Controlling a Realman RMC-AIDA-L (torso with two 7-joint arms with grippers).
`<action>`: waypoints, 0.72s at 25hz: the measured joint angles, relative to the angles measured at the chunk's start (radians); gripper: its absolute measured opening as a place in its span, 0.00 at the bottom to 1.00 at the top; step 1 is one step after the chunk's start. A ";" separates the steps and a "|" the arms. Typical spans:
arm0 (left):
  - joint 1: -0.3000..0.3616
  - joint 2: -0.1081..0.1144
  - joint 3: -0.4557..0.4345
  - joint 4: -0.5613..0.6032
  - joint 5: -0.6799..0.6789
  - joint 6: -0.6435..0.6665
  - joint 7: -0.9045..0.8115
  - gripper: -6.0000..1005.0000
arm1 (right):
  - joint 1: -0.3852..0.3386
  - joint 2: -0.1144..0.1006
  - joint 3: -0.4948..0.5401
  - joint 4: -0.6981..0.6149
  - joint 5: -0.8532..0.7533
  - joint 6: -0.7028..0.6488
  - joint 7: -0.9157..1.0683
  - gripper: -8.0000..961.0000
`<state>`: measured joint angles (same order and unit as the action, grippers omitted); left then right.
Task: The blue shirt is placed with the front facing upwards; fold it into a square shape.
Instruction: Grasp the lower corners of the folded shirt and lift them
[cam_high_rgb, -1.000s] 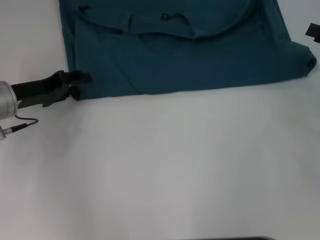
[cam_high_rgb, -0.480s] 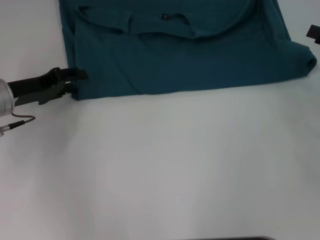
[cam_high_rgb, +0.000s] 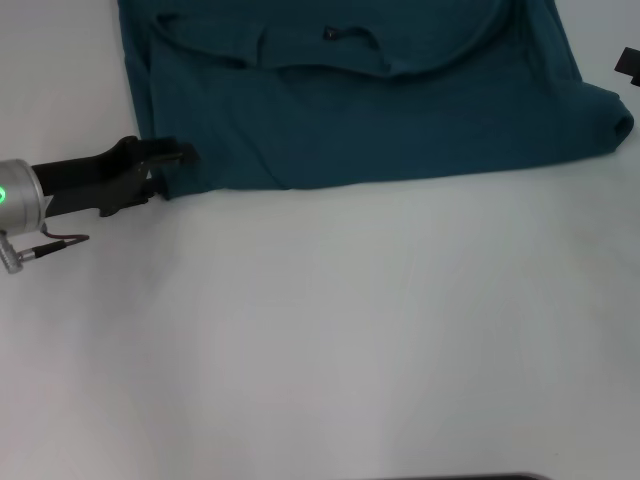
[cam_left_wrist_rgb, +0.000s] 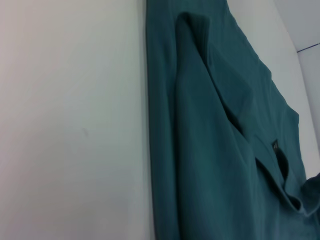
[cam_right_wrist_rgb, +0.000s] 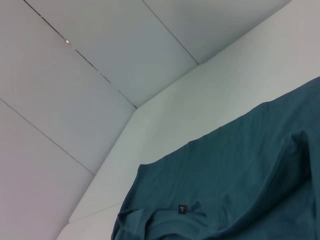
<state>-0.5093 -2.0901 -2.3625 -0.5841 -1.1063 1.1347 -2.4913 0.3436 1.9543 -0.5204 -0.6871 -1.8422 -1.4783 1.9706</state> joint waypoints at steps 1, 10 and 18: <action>-0.009 0.003 0.001 0.006 0.000 0.006 -0.018 0.61 | 0.000 0.000 0.000 0.000 0.000 0.000 0.000 0.71; -0.029 0.002 0.005 0.010 0.000 -0.018 -0.048 0.61 | -0.001 0.000 0.000 0.001 0.000 0.000 -0.001 0.70; -0.048 0.007 0.021 0.015 0.017 -0.021 -0.055 0.61 | -0.002 -0.001 0.000 0.014 0.000 -0.002 -0.001 0.70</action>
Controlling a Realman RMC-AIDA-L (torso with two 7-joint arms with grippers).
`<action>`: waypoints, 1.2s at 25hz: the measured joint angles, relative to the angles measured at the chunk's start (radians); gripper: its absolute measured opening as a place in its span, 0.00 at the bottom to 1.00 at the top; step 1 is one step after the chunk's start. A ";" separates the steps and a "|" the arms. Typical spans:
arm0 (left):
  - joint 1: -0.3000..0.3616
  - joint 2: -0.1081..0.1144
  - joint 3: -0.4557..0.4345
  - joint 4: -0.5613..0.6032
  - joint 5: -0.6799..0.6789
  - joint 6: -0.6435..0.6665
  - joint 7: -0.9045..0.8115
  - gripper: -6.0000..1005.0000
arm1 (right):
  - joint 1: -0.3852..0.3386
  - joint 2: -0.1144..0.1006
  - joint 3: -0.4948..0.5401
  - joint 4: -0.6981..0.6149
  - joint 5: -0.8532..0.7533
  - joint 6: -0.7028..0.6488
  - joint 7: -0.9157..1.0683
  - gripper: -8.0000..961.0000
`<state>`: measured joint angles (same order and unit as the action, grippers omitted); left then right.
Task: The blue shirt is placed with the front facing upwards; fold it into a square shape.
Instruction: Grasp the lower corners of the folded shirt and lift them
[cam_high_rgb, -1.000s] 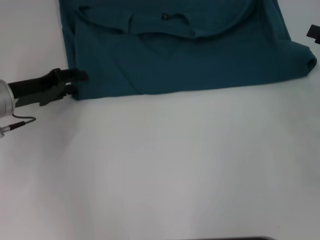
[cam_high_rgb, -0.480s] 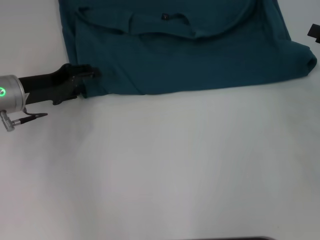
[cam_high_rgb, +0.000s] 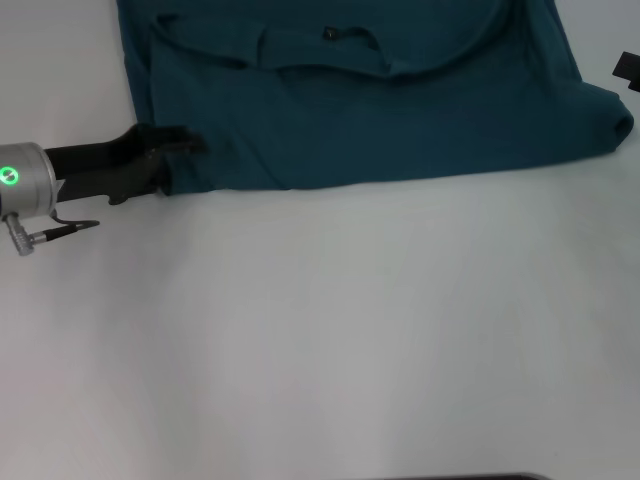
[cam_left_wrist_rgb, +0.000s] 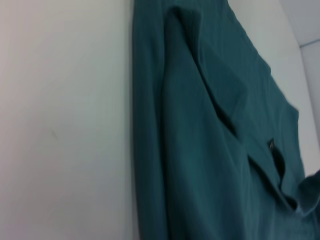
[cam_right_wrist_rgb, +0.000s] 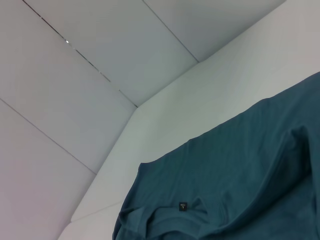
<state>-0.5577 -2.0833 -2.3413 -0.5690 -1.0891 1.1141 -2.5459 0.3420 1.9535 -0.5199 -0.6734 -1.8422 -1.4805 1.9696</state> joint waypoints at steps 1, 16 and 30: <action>-0.007 0.002 0.010 0.001 0.011 0.003 -0.006 0.61 | 0.000 -0.001 0.000 0.000 0.000 0.000 0.000 0.70; -0.015 0.005 0.032 -0.029 0.047 0.023 -0.020 0.25 | 0.000 -0.002 0.001 0.000 0.000 -0.003 0.005 0.69; 0.006 0.091 0.030 -0.029 0.045 0.141 -0.019 0.00 | 0.074 -0.115 -0.007 -0.022 -0.227 -0.085 0.190 0.68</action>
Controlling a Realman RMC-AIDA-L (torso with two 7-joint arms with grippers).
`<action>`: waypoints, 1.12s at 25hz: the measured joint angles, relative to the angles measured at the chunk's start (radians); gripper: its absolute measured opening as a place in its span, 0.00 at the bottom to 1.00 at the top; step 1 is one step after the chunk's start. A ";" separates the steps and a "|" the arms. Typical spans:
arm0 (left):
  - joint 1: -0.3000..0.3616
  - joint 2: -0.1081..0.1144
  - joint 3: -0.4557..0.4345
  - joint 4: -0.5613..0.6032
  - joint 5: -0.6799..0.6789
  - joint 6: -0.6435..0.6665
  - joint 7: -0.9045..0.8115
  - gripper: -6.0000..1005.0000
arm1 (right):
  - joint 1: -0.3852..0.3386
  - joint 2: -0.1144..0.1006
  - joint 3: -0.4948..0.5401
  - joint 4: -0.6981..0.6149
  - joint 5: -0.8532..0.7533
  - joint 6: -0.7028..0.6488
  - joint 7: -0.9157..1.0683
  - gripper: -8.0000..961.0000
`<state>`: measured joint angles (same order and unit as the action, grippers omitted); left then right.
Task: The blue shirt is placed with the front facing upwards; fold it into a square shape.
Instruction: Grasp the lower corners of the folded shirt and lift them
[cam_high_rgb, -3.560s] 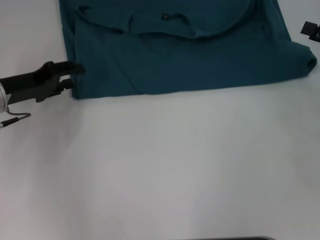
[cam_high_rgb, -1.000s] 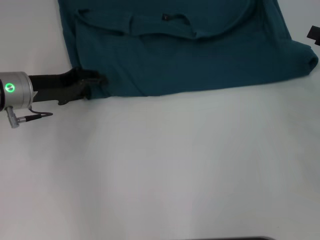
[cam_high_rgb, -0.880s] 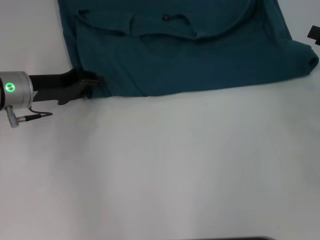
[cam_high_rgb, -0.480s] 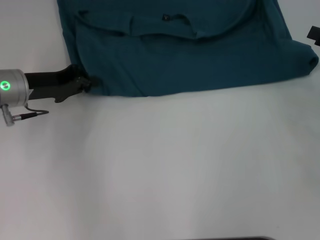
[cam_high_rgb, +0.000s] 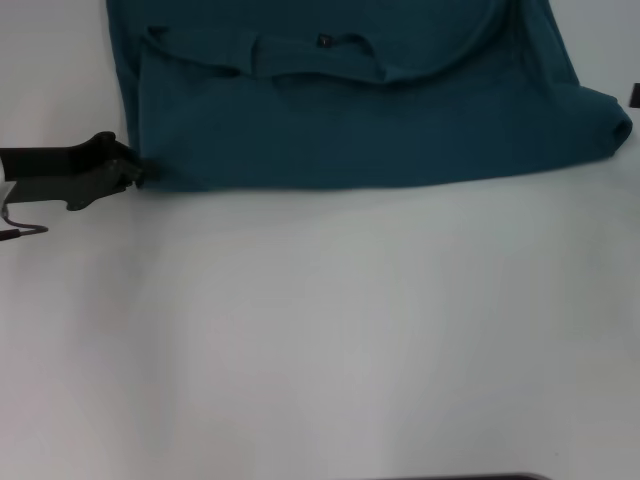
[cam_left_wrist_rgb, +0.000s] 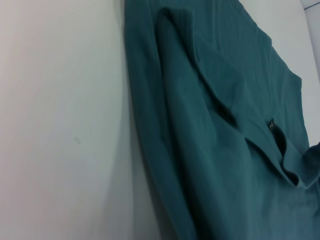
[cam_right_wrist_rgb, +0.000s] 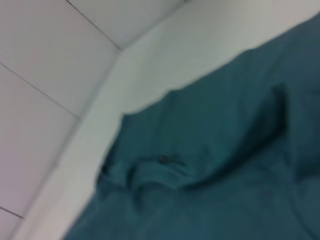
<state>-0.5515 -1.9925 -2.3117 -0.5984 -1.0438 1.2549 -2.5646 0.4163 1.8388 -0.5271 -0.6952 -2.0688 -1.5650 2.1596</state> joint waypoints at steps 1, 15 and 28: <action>0.000 0.003 0.000 0.000 0.000 0.005 0.001 0.00 | 0.016 -0.016 0.000 -0.009 -0.047 0.002 0.034 0.68; -0.011 0.012 -0.002 -0.030 0.003 0.022 0.009 0.00 | 0.234 -0.046 -0.004 -0.039 -0.505 0.097 0.201 0.67; -0.024 0.003 -0.011 -0.053 0.000 0.031 0.011 0.00 | 0.227 0.018 -0.029 0.036 -0.514 0.237 0.165 0.67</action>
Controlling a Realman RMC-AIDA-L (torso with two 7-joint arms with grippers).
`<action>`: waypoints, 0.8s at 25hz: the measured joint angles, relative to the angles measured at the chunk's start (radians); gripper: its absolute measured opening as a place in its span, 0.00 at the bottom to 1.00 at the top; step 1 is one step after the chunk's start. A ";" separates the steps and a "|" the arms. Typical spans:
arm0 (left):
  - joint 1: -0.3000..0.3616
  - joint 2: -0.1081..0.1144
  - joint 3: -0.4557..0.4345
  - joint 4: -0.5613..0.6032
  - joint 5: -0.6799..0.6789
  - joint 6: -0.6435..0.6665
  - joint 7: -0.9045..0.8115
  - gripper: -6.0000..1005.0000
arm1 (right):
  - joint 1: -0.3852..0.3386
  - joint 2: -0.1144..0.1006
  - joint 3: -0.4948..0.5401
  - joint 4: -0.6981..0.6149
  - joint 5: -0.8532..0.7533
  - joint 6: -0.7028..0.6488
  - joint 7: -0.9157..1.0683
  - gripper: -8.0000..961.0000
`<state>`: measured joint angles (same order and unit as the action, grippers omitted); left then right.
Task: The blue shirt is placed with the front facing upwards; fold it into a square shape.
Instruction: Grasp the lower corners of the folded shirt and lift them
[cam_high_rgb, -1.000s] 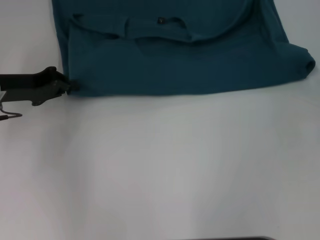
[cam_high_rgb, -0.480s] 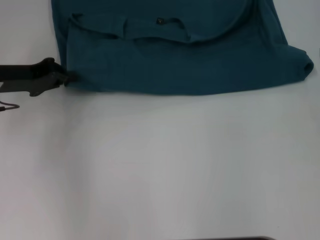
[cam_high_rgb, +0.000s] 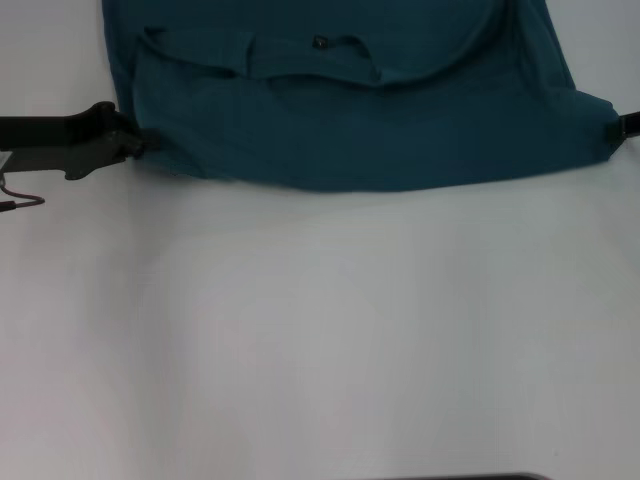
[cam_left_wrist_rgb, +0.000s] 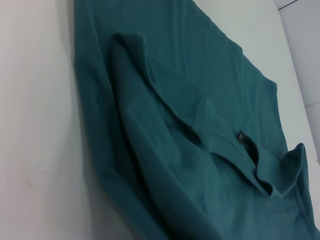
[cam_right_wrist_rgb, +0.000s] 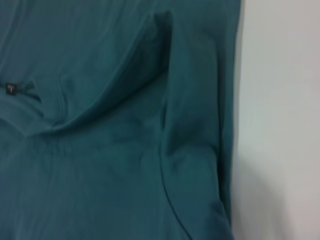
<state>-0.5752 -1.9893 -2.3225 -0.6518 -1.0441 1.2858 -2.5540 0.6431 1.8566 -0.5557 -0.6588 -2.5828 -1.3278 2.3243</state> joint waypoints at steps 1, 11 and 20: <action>-0.001 0.000 0.000 0.000 0.000 0.000 0.000 0.00 | 0.001 0.004 0.000 0.000 0.003 0.007 -0.001 0.66; -0.002 -0.002 -0.005 0.000 -0.001 -0.004 0.000 0.00 | 0.032 0.030 0.000 0.037 0.003 0.051 -0.012 0.66; -0.003 -0.002 -0.014 0.000 -0.001 -0.006 0.001 0.00 | 0.045 0.035 -0.012 0.083 0.006 0.086 -0.015 0.65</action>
<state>-0.5785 -1.9911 -2.3363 -0.6520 -1.0447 1.2796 -2.5528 0.6881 1.8915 -0.5673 -0.5763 -2.5766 -1.2421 2.3088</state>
